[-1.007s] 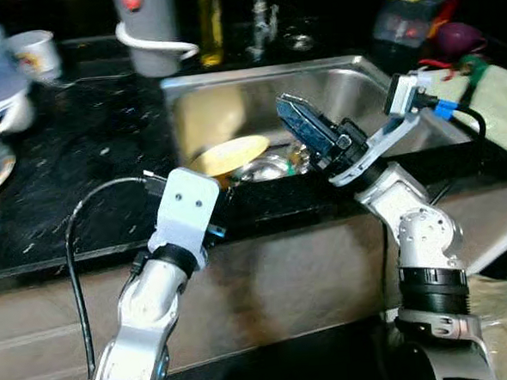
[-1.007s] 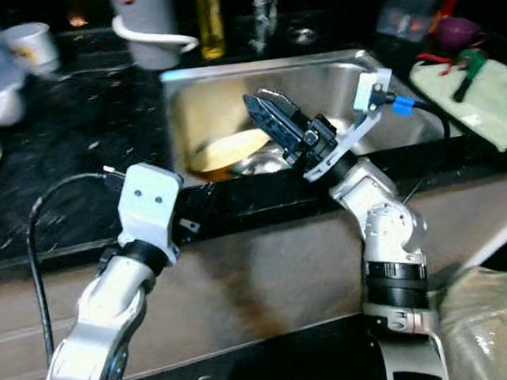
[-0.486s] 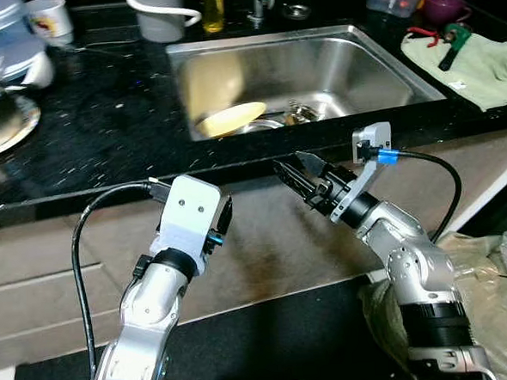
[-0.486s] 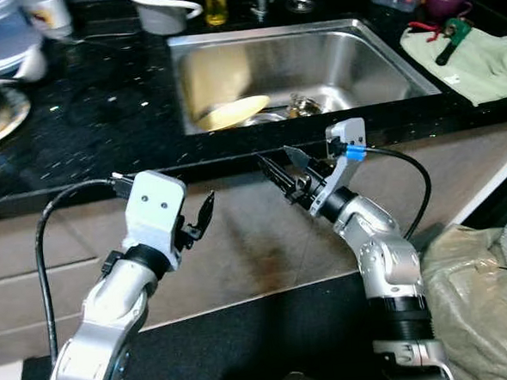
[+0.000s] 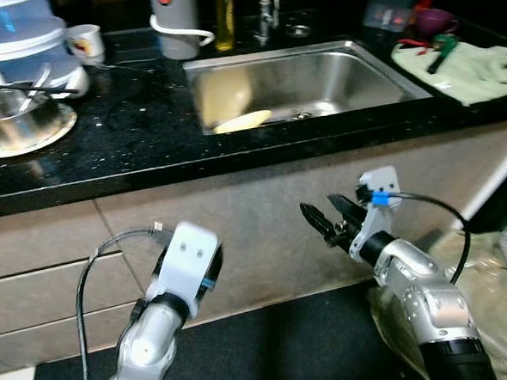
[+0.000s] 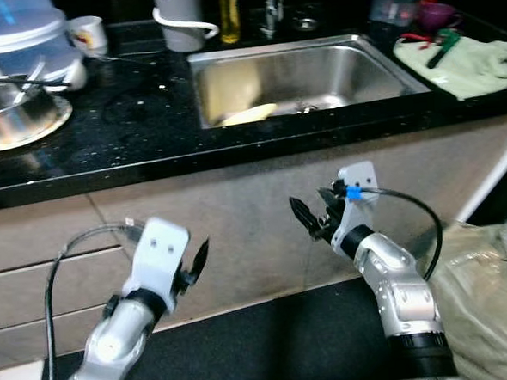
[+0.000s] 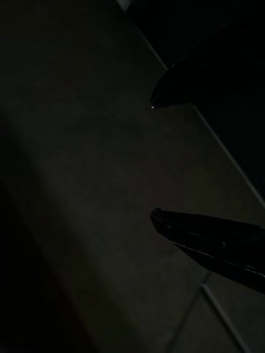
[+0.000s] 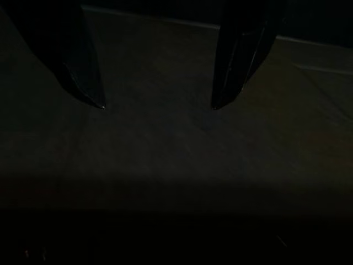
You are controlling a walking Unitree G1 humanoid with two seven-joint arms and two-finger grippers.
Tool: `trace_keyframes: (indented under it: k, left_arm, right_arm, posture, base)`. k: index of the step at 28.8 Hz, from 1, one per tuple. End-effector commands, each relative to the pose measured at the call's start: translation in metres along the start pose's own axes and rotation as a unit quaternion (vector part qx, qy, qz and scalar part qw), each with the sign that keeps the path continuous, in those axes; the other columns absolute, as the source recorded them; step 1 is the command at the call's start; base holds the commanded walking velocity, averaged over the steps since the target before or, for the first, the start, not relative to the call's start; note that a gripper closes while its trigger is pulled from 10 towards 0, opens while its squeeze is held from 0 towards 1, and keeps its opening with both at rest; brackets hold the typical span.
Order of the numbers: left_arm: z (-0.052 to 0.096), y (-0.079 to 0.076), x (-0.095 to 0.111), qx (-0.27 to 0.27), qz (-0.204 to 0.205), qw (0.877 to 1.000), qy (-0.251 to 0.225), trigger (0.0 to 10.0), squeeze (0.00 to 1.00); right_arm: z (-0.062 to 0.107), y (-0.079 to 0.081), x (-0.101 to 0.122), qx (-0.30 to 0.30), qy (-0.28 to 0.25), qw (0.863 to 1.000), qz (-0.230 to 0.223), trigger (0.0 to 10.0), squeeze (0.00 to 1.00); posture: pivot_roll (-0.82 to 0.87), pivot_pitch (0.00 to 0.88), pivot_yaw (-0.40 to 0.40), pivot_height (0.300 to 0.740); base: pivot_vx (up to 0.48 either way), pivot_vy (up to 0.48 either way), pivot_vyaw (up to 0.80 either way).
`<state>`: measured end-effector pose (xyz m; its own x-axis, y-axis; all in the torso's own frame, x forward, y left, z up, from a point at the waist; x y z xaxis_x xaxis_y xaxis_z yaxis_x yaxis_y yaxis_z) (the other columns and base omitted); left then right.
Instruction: Kitchen organization
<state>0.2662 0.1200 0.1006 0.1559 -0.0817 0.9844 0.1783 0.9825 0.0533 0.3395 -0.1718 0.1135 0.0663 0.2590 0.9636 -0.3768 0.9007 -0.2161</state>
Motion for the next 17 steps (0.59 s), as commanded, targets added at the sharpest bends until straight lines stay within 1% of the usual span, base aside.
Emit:
trace_keyframes:
  k: [1, 3, 4, 5, 6, 9, 10, 11, 12, 14, 15, 16, 17]
  left_arm:
    - [0.0, 0.004, -0.002, 0.011, 0.003, 1.0, 0.002, 10.0, 0.0]
    - [0.0, 0.013, -0.008, 0.025, 0.021, 0.999, 0.01, 10.0, 0.0]
    - [0.0, 0.017, -0.011, 0.031, 0.029, 0.999, 0.014, 10.0, 0.0]
    - [0.0, 0.017, -0.011, 0.031, 0.029, 0.999, 0.014, 10.0, 0.0]
    - [0.0, 0.018, -0.013, 0.033, 0.038, 0.999, 0.016, 10.0, 0.0]
    - [0.0, 0.019, -0.015, 0.035, 0.045, 0.998, 0.016, 10.0, 0.0]
    - [0.0, 0.02, -0.016, 0.035, 0.052, 0.998, 0.013, 10.0, 0.0]
    - [-0.001, 0.021, -0.017, 0.034, 0.059, 0.998, 0.011, 10.0, 0.0]
    - [-0.001, 0.021, -0.017, 0.034, 0.059, 0.998, 0.011, 10.0, 0.0]
    - [-0.003, 0.02, -0.016, 0.028, 0.058, 0.998, 0.006, 10.0, 0.0]
    - [-0.004, 0.019, -0.015, 0.026, 0.055, 0.998, 0.004, 10.0, 0.0]
    - [-0.004, 0.019, -0.015, 0.026, 0.055, 0.998, 0.004, 10.0, 0.0]
    - [-0.004, 0.018, -0.014, 0.025, 0.053, 0.998, 0.003, 10.0, 0.0]
  right_arm:
    - [-0.001, 0.003, -0.004, -0.001, 0.009, 1.0, 0.018, 10.0, 0.0]
    - [0.002, -0.004, -0.017, -0.031, 0.043, 0.998, 0.032, 10.0, 0.0]
    - [0.004, -0.006, -0.024, -0.039, 0.058, 0.997, 0.036, 10.0, 0.0]
    - [0.004, -0.006, -0.024, -0.039, 0.058, 0.997, 0.036, 10.0, 0.0]
    - [0.005, -0.005, -0.028, -0.041, 0.067, 0.996, 0.035, 10.0, 0.0]
    - [0.006, -0.002, -0.033, -0.04, 0.076, 0.996, 0.036, 10.0, 0.0]
    - [0.006, 0.005, -0.038, -0.03, 0.082, 0.995, 0.038, 10.0, 0.0]
    - [0.006, 0.012, -0.04, -0.02, 0.081, 0.996, 0.038, 10.0, 0.0]
    - [0.006, 0.012, -0.04, -0.02, 0.081, 0.996, 0.038, 10.0, 0.0]
    - [0.004, 0.023, -0.037, 0.0, 0.061, 0.997, 0.045, 10.0, 0.0]
    - [0.002, 0.026, -0.034, 0.007, 0.048, 0.998, 0.043, 10.0, 0.0]
    - [0.002, 0.026, -0.034, 0.007, 0.048, 0.998, 0.043, 10.0, 0.0]
    - [0.001, 0.028, -0.029, 0.016, 0.03, 0.999, 0.032, 10.0, 0.0]
  posture:
    - [0.0, 0.057, -0.042, 0.74]
    - [0.0, 0.055, -0.042, 0.74]
    - [0.0, 0.053, -0.044, 0.74]
    - [0.0, 0.053, -0.044, 0.74]
    - [0.0, 0.053, -0.044, 0.74]
    - [0.01, 0.052, -0.044, 0.74]
    - [0.01, 0.053, -0.043, 0.74]
    - [0.01, 0.055, -0.043, 0.74]
    - [0.01, 0.055, -0.043, 0.74]
    - [0.02, 0.06, -0.046, 0.74]
    - [0.03, 0.07, -0.049, 0.74]
    - [0.03, 0.07, -0.049, 0.74]
    - [0.03, 0.072, -0.05, 0.74]
  base:
    - [0.0, 0.0, 0.0]
    - [0.0, 0.0, 0.0]
    - [0.0, 0.0, 0.0]
    - [0.0, 0.0, 0.0]
    - [0.0, 0.0, 0.0]
    - [0.0, 0.0, 0.0]
    - [0.0, 0.0, 0.0]
    - [0.0, 0.0, 0.0]
    - [0.0, 0.0, 0.0]
    - [0.0, 0.0, 0.0]
    - [0.0, 0.0, 0.74]
    - [0.0, 0.0, 0.74]
    - [0.0, 0.0, 0.74]
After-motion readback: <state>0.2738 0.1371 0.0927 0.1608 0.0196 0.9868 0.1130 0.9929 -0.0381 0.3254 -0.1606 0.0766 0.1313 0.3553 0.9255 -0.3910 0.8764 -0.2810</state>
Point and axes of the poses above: a point about 5 cm out from each wrist's last joint towards the gripper, its own z axis pointing back from the gripper into the wrist, its own x axis along the axis of the wrist's last joint, y = z × x, the point moved 4 cm from there along -z, pointing out of the wrist towards the gripper, and after that the axes turned 14 degrees about z, right-handed, at the moved point
